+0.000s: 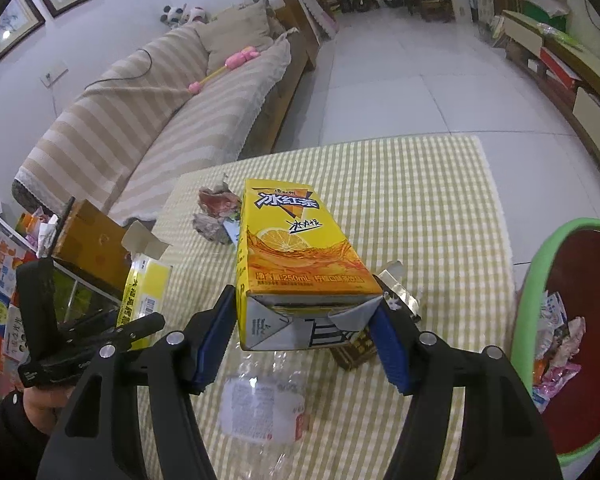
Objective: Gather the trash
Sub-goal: 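Carry the yellow packet and iced-tea carton over the green bin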
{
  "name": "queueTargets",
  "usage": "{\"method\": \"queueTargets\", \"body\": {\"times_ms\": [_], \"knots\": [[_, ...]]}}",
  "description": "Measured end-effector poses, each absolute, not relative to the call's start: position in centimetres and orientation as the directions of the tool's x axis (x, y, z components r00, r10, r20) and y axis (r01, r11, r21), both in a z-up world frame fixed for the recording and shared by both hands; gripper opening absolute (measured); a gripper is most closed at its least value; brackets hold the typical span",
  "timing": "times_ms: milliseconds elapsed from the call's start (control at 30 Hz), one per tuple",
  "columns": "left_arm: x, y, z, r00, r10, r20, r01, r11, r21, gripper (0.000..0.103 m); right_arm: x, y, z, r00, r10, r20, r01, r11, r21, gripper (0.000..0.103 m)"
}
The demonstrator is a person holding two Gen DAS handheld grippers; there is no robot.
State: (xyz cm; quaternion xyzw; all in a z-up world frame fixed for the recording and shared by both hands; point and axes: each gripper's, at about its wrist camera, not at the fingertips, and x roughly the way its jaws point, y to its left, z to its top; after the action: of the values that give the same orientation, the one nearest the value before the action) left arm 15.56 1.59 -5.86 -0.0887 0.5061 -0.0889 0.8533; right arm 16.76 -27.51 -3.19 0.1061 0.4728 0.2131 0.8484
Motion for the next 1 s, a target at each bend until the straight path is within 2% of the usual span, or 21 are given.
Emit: {"method": "queueTargets", "body": {"times_ms": [533, 1000], "knots": [[14.5, -1.8, -0.6, 0.526, -0.288, -0.800, 0.155, 0.958, -0.243, 0.057, 11.5, -32.5, 0.0, 0.553, 0.422, -0.718, -0.175, 0.902, 0.395, 0.062], [16.8, -11.1, 2.5, 0.508, -0.374, -0.776, 0.333, 0.916, -0.224, 0.057, 9.0, -41.1, 2.1, 0.661, 0.309, -0.683, -0.023, 0.919, 0.393, 0.062]]}}
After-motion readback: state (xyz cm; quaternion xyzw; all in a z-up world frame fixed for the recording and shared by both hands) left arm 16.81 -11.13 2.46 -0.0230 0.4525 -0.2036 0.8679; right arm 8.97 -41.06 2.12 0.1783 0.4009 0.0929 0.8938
